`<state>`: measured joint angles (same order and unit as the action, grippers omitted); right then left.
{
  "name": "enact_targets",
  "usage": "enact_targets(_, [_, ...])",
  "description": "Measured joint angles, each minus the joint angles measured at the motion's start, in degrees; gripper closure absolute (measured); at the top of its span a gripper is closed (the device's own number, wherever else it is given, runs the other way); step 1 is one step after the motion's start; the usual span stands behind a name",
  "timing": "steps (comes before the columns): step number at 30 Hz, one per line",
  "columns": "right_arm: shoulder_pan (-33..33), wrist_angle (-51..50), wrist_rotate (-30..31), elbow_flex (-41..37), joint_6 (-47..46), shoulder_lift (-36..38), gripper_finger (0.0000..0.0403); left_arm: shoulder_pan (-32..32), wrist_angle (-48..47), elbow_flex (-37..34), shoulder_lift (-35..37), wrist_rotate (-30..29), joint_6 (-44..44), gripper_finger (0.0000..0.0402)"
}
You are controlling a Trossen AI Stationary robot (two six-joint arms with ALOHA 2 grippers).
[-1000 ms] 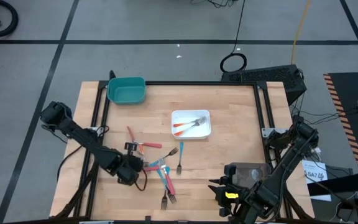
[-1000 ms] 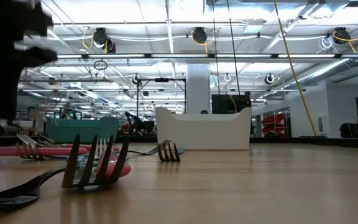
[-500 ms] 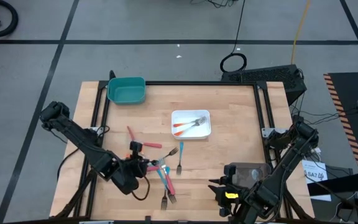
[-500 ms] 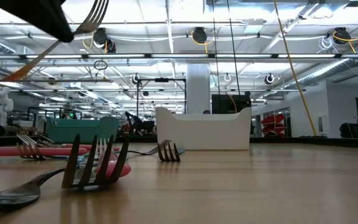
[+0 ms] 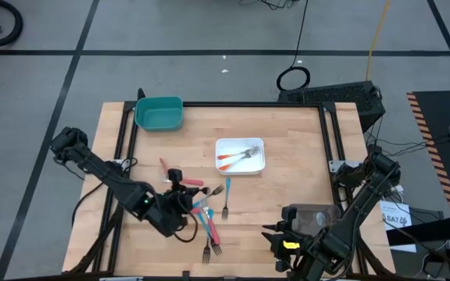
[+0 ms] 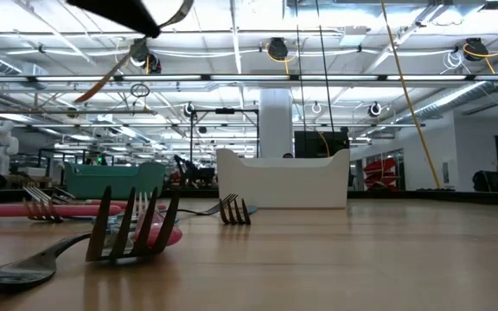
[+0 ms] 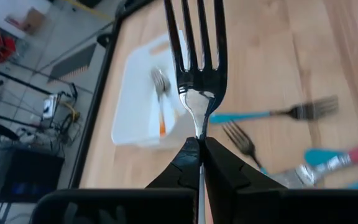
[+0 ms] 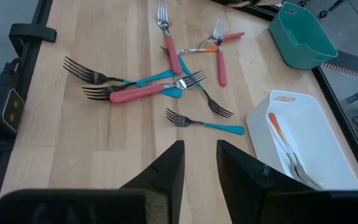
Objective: Sort silverware by color (type)
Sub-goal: Put the orange fork into the white bin
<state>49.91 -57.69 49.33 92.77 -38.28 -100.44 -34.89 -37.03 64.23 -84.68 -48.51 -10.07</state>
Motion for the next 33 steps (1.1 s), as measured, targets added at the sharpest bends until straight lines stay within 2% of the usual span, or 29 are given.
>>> enact_targets(5, [0.03,0.0,-1.63,0.02,0.38,0.0,0.0314,1.94,4.22,0.04,0.0,0.33,5.23,0.0391])
enact_targets(12, [-0.1,0.0,-1.58,0.02,7.01,0.0,0.0314,3.26,4.17,0.04,0.01,0.46,6.84,0.0392])
enact_targets(20, [-0.76,-0.2,-1.48,0.02,15.16,0.0,0.0314,4.07,4.23,0.04,0.02,0.52,7.13,0.0388])
enact_targets(33, [-0.98,-0.92,-1.36,0.02,15.52,0.0,0.0314,3.69,4.34,0.04,0.04,2.42,3.33,0.038])
